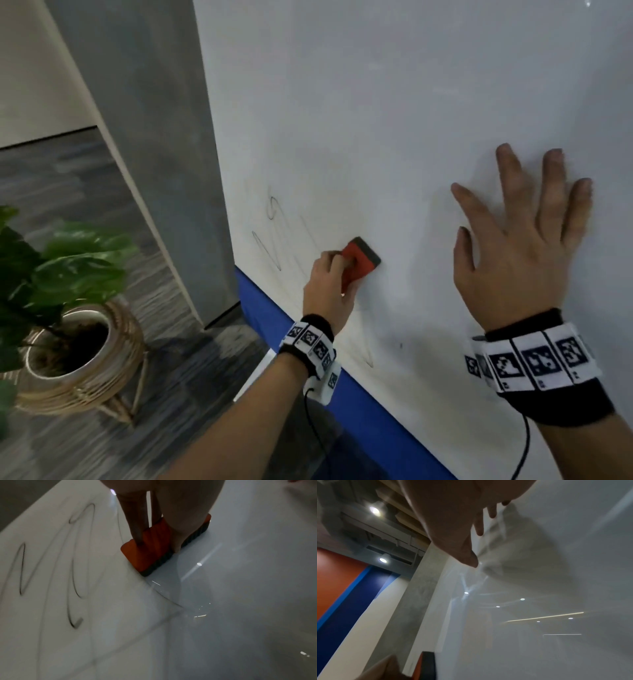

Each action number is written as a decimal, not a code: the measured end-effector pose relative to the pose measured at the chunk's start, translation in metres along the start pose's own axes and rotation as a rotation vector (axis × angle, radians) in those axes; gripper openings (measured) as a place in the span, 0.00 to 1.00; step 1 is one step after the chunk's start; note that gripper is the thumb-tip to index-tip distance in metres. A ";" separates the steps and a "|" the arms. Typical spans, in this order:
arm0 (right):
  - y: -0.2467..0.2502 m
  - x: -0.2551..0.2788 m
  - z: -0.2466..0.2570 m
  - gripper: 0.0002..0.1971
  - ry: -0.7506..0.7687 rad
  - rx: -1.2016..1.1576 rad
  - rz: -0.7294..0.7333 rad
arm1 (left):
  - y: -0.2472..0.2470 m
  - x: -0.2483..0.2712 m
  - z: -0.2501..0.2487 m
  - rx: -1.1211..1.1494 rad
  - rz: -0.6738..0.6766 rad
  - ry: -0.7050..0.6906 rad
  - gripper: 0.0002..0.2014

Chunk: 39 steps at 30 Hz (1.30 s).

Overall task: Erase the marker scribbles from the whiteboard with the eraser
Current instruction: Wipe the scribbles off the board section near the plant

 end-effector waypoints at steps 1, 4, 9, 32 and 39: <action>-0.003 -0.004 0.007 0.21 0.002 -0.018 -0.007 | 0.008 -0.011 0.008 -0.005 0.000 -0.024 0.14; -0.017 -0.020 0.030 0.22 0.081 -0.031 0.020 | 0.037 -0.055 0.040 0.042 -0.081 0.066 0.15; -0.055 -0.046 0.071 0.27 0.255 -0.012 0.141 | 0.095 -0.154 0.096 0.163 -0.250 0.296 0.14; -0.089 -0.060 0.106 0.25 0.339 0.086 0.210 | 0.024 -0.055 0.070 0.079 -0.230 0.054 0.18; -0.089 -0.059 0.104 0.26 0.346 0.076 0.246 | 0.058 -0.104 0.129 0.144 -0.222 0.284 0.18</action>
Point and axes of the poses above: each hand's wrist, its own x-axis away from the middle knuckle, its own y-axis out of the back of the hand, z = x × y, the point moved 4 cm from there along -x, towards the middle knuckle
